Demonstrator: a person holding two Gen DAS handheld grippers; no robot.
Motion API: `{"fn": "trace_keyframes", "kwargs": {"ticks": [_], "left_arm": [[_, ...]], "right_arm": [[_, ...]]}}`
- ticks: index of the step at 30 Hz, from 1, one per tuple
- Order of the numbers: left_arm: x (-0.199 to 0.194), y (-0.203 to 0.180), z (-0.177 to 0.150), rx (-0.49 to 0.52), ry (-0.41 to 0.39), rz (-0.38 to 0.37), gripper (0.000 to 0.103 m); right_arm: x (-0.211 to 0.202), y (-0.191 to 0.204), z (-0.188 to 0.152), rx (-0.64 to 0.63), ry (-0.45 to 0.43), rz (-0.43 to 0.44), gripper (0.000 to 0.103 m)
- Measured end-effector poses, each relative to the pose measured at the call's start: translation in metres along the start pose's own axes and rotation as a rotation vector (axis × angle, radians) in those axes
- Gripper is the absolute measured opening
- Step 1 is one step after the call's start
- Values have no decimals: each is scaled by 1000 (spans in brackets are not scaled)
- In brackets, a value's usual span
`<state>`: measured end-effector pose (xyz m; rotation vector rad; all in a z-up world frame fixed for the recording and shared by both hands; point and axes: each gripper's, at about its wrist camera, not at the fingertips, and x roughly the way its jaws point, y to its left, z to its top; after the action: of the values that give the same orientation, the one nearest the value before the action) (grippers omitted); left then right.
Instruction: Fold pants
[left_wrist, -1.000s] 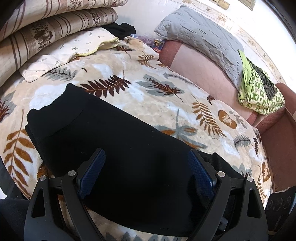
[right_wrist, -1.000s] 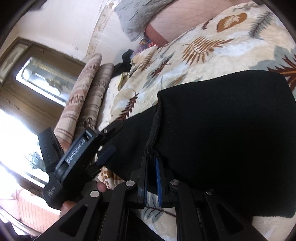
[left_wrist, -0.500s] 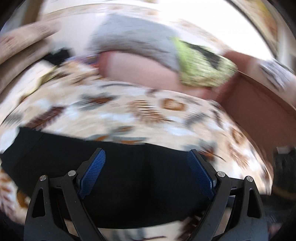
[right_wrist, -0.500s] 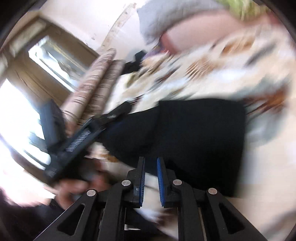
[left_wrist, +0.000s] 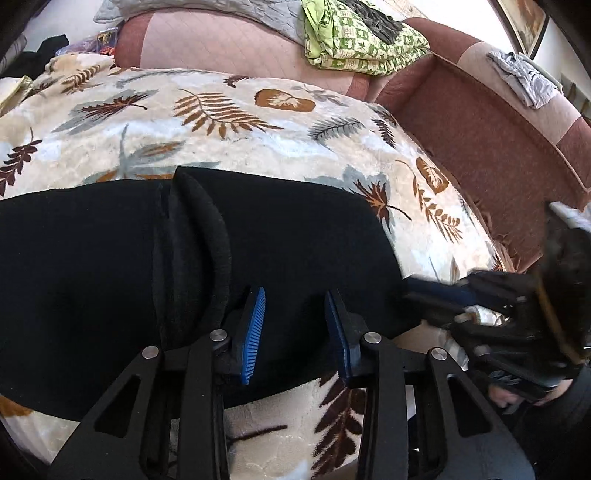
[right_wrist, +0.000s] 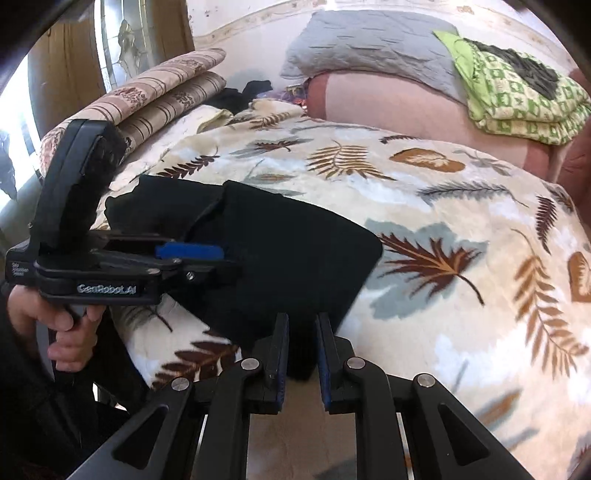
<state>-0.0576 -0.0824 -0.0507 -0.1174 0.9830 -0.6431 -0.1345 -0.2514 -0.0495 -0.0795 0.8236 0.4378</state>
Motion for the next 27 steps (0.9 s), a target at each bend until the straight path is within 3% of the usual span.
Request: {"fn": "trace_keyframes", "kwargs": {"ticks": [2,5,8,10,13,15,19,22,27], "left_arm": [[1,-2,-2,5,7,3,33],[-2,-1,-4,-11,10,-3,33],[-7,0,4,-42,35,-12,34],[-17,-9,20,14,20,20,34],[-23,-18,49,130,-39,50,46],[-9,-5,66,112,-18,61,46],[28,27,60,43,69,81,45],[29,20,56,78,63,115,45],[28,21,53,81,44,121,46]], "right_arm": [[17,-3,-3,21,71,24,13],[20,-14,-4,105,96,71,14],[20,-15,1,95,123,84,13],[15,-21,12,93,130,113,13],[2,-34,30,92,41,71,13],[5,-45,44,98,11,39,13],[35,-47,56,55,32,10,13],[62,-43,51,19,103,-24,14],[64,-50,49,60,101,-4,14]]}}
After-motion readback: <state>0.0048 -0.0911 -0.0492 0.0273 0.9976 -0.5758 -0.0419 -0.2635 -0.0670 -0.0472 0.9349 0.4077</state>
